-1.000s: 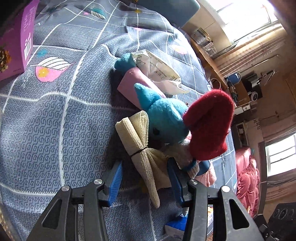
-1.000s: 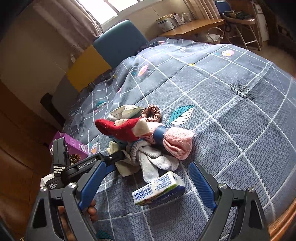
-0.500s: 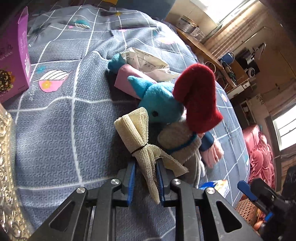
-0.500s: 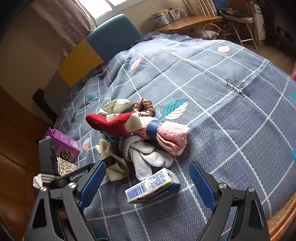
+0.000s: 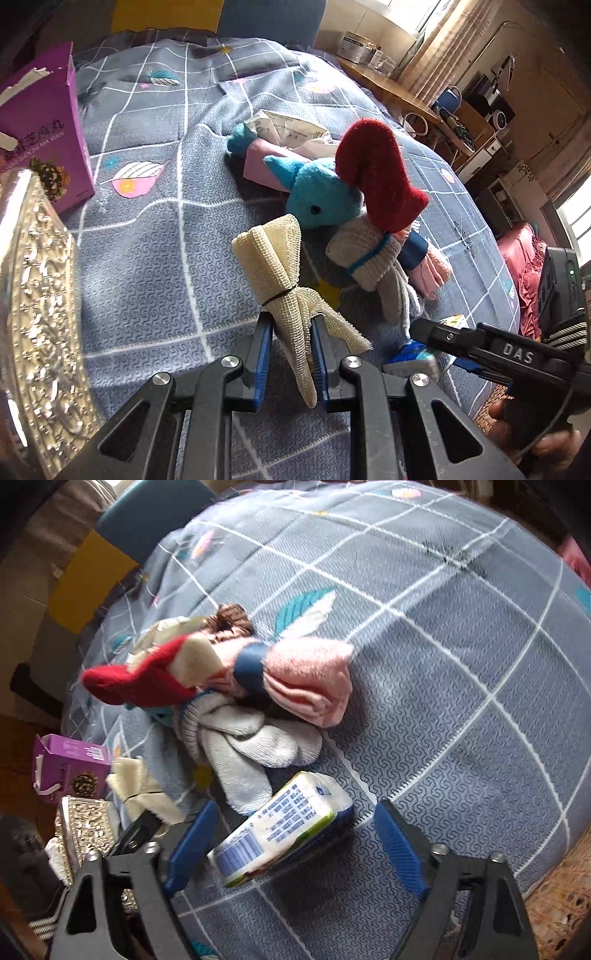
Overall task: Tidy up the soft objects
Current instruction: 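Grasp the beige knotted cloth with the left tool while the right tool grasps the white-blue packet, then carry the beige cloth into the gold tray and open the left tool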
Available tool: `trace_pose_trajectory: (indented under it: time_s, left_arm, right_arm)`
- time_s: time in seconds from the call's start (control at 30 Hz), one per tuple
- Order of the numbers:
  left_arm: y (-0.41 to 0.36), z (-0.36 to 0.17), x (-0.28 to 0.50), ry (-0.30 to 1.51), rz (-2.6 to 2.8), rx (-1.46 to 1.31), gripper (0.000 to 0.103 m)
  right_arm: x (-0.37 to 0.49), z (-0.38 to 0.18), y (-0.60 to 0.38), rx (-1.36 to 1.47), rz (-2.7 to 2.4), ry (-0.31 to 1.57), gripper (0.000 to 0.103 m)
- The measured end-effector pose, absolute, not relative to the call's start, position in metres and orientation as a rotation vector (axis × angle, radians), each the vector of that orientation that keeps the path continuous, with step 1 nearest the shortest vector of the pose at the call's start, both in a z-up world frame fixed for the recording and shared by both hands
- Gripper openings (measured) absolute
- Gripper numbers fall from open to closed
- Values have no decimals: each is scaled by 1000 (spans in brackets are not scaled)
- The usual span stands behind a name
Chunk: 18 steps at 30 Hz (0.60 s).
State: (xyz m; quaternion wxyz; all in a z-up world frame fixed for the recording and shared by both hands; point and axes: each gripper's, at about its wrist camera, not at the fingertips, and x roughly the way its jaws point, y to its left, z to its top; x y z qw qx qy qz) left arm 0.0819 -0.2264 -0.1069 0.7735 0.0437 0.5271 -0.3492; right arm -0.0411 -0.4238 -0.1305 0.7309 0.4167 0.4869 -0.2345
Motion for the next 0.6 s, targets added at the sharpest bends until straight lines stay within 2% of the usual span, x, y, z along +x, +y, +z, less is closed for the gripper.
trace_pose_trajectory:
  time_s: [0.03,0.1,0.17,0.4,0.6]
  left_arm:
    - [-223,-103,81,1133,-757,97,20]
    - [-221,-97,79,1116,-759,105,20]
    - [-223,-88,80,1095,-769,112,20]
    - [-242,-36,105,1013,-790,135,20]
    - [-248,13,173,958,-708,115,20]
  right_arm:
    - [-42,-129,-423,899,-524,1060,72]
    - [-42,-126,-420,866,-530,1050,52]
    - [-42,-126,-417,833,-541,1061,38]
    - [-41,-127,-411,789,-525,1073,37]
    - [-36,-128,-406,776,-471,1078,37]
